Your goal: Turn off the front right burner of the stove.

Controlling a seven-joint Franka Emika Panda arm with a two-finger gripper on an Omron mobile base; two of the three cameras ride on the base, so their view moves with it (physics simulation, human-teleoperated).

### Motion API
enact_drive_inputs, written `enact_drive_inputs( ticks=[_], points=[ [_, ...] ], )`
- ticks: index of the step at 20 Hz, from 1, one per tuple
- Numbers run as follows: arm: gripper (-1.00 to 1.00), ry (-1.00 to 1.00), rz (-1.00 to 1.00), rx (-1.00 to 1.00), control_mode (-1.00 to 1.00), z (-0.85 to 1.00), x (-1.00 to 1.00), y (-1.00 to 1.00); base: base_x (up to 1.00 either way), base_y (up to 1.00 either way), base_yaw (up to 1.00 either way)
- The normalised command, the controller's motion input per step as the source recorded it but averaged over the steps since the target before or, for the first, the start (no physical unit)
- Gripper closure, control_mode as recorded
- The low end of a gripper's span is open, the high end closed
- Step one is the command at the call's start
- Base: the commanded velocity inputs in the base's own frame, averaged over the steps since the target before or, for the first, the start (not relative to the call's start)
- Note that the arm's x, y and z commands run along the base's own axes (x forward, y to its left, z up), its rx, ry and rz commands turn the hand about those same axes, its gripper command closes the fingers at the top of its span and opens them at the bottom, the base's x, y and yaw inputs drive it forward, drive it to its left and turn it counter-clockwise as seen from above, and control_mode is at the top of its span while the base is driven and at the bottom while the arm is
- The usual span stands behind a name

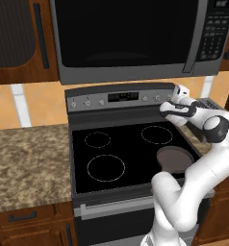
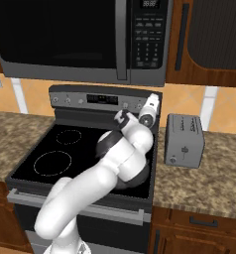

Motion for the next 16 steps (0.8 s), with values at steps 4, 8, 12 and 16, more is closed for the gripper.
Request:
enact_drive_inputs(
  ticks=[4,8,12,16],
  points=[
    [-1.00,0.00,0.04,0.00,-1.00,-0.18,0.39,-0.37,0.00,0.00,0.00],
    [-1.00,0.00,0.08,0.00,-1.00,-0.17,0.32,-0.38,0.00,0.00,0.00],
    [-1.00,0.00,0.10,0.00,-1.00,-0.15,0.27,-0.41,0.00,0.00,0.00],
    [-1.00,0.00,0.12,0.00,-1.00,-0.15,0.16,-0.43,0.00,0.00,0.00]
  ],
)
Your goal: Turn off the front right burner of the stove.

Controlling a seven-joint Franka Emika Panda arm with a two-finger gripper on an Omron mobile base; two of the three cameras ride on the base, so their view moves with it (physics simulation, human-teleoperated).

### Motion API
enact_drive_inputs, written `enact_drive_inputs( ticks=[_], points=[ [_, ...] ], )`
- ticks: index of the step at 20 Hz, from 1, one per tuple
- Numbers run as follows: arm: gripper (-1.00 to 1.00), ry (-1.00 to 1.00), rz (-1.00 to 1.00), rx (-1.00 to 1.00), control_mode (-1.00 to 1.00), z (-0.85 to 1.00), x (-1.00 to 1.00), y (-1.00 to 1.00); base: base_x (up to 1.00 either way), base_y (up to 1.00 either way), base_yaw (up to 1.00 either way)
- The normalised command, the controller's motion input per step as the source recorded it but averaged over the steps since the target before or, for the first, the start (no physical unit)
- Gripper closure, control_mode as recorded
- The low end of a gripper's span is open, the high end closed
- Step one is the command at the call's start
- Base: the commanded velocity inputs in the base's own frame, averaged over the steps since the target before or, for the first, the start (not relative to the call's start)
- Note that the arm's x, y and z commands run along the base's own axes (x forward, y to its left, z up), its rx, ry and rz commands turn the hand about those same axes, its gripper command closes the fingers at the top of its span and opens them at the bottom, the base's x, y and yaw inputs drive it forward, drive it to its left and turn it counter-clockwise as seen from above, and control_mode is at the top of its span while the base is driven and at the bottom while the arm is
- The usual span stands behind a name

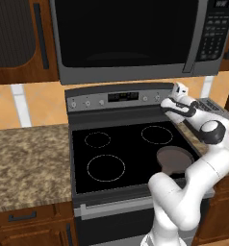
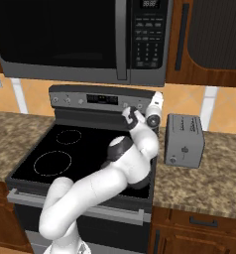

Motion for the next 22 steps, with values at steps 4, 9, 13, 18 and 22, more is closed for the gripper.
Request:
enact_drive_inputs(
  ticks=[4,9,13,18,22],
  points=[
    [-1.00,0.00,0.11,0.00,-1.00,-0.30,0.13,-0.09,0.00,0.00,0.00],
    [-1.00,0.00,0.13,-0.08,-1.00,-0.48,-0.06,0.00,0.00,0.00,0.00],
    [-1.00,-0.02,0.04,-0.03,-1.00,-0.09,0.01,-0.15,0.00,0.00,0.00],
    [-1.00,0.00,0.00,0.00,-1.00,-0.03,0.38,-0.22,0.00,0.00,0.00],
    [-1.00,0.02,0.00,0.00,-1.00,0.00,0.42,-0.01,0.00,0.00,0.00]
  ],
)
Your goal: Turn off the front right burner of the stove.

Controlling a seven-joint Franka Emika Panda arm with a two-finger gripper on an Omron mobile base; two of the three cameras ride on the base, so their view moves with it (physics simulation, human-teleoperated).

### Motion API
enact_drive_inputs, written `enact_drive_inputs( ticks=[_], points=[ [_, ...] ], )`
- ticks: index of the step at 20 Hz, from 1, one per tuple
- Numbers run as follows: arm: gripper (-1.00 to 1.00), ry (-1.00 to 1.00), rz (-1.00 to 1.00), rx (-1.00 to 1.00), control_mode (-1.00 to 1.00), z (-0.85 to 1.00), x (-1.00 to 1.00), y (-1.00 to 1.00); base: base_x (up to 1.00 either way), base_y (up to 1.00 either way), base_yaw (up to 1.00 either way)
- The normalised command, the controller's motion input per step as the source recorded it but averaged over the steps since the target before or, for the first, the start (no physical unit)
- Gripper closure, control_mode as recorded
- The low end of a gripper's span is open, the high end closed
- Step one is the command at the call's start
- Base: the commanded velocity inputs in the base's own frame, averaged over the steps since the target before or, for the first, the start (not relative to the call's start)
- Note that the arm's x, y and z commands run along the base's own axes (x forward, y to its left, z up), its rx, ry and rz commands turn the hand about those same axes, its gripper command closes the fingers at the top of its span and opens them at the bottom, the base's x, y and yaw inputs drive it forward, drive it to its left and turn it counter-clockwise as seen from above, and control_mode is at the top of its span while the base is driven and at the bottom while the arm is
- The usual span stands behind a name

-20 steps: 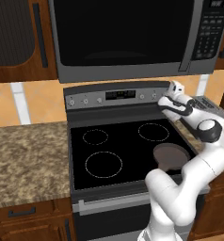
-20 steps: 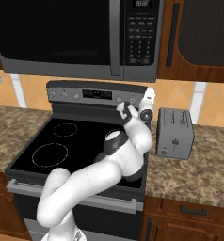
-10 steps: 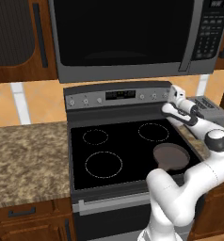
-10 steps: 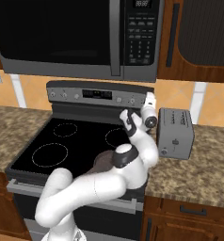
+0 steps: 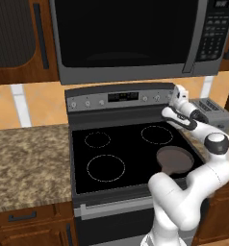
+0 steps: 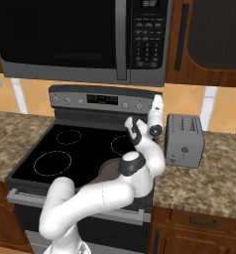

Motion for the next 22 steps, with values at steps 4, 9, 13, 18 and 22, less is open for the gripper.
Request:
enact_drive_inputs(
  ticks=[4,9,13,18,22],
  points=[
    [-1.00,0.06,0.00,0.00,-1.00,-0.14,0.16,0.00,0.00,0.00,0.00],
    [1.00,0.10,0.00,0.00,-1.00,-0.01,0.12,0.00,0.00,0.00,0.00],
    [1.00,0.11,0.00,0.08,-1.00,0.11,0.17,-0.06,0.00,0.00,0.00],
    [1.00,0.14,0.00,0.21,-1.00,0.12,0.29,-0.18,0.00,0.00,0.00],
    [1.00,0.16,0.00,0.39,-1.00,0.20,0.27,-0.36,0.00,0.00,0.00]
  ],
)
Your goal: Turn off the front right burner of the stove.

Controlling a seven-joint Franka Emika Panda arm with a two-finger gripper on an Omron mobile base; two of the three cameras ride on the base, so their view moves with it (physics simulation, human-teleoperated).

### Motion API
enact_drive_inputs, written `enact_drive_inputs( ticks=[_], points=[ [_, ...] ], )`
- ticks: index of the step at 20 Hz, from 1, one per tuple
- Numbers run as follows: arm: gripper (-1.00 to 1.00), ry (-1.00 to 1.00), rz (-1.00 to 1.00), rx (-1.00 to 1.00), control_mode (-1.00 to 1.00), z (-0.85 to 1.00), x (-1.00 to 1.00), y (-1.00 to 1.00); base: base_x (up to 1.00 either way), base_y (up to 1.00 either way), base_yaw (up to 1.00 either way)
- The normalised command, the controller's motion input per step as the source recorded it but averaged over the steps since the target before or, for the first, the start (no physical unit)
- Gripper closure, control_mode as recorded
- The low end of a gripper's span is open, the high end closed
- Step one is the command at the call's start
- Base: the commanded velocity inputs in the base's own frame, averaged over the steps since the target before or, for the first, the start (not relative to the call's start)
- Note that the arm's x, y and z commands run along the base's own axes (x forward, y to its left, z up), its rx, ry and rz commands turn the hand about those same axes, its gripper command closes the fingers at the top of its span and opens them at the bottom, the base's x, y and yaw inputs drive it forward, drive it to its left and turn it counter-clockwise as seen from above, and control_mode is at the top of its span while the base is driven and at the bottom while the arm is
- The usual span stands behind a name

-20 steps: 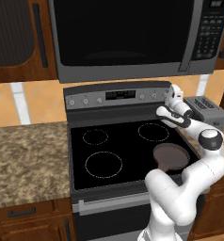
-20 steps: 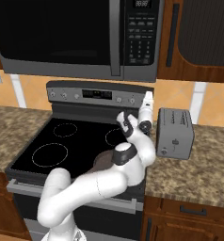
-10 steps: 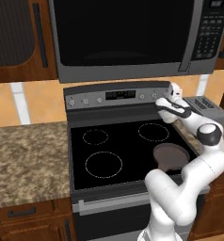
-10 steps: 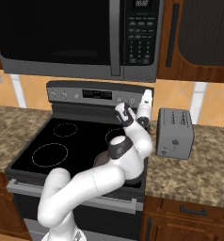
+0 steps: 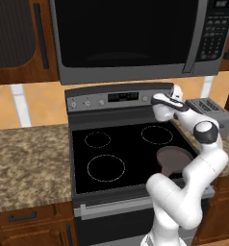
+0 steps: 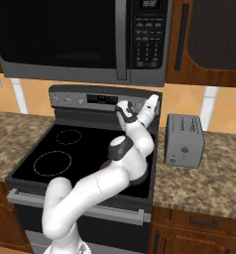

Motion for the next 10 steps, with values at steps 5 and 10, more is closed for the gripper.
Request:
enact_drive_inputs(
  ticks=[5,10],
  points=[
    [1.00,0.23,-0.01,0.52,-1.00,0.37,0.32,-0.56,0.00,0.00,0.00],
    [1.00,0.27,-0.09,0.65,-1.00,0.55,0.28,-0.80,0.00,0.00,0.00]
  ],
)
